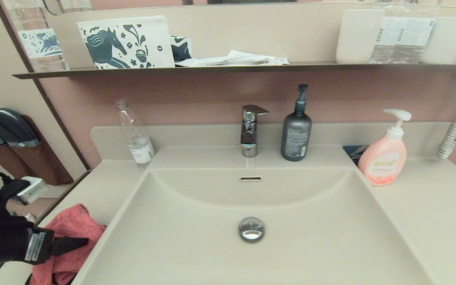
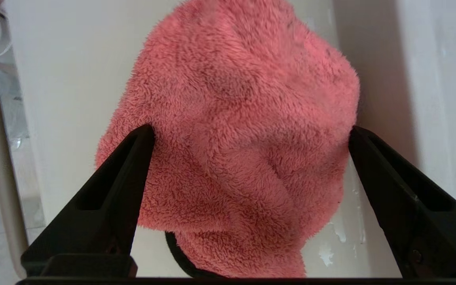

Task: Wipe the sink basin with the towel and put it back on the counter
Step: Pick up the cloth

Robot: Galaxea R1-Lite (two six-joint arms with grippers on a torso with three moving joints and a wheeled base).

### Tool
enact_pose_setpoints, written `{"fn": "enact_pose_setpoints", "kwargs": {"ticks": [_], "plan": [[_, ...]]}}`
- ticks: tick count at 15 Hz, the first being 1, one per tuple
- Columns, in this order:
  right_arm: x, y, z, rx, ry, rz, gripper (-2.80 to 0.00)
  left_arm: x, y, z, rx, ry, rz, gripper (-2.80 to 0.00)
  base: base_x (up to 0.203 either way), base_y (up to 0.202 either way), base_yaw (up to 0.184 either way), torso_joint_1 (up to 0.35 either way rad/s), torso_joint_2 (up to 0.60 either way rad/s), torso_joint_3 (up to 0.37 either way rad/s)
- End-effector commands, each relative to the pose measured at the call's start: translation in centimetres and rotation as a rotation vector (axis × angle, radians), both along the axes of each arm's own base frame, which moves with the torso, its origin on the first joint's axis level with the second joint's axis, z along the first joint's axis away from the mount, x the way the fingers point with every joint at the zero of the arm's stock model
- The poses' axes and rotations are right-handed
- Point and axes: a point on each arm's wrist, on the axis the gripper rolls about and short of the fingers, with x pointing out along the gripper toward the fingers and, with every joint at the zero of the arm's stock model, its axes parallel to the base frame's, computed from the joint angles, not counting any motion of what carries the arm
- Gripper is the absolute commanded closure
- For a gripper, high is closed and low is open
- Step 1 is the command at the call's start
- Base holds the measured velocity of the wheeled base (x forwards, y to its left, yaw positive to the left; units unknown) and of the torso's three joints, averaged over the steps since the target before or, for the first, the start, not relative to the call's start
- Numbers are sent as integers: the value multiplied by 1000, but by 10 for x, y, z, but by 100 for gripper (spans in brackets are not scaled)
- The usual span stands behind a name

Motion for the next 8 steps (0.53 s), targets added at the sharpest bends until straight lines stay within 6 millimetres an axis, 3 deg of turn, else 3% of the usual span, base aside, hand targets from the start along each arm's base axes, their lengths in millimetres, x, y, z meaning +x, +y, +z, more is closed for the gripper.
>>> {"fn": "enact_pose_setpoints", "kwargs": {"ticks": [1, 3, 4, 8], "plan": [[0, 0, 0, 0, 1, 0, 0, 1, 2, -5, -20, 16, -10, -280, 0, 0, 0, 0, 0, 0], [0, 0, 0, 0, 1, 0, 0, 2, 3, -5, -34, 12, -17, -280, 0, 0, 0, 0, 0, 0], [0, 0, 0, 0, 1, 0, 0, 2, 3, -5, -38, 2, -21, 0, 0, 0, 0, 0, 0, 0], [0, 0, 0, -1, -1, 0, 0, 3, 3, -5, -48, -8, -30, 0, 0, 0, 0, 0, 0, 0]]}}
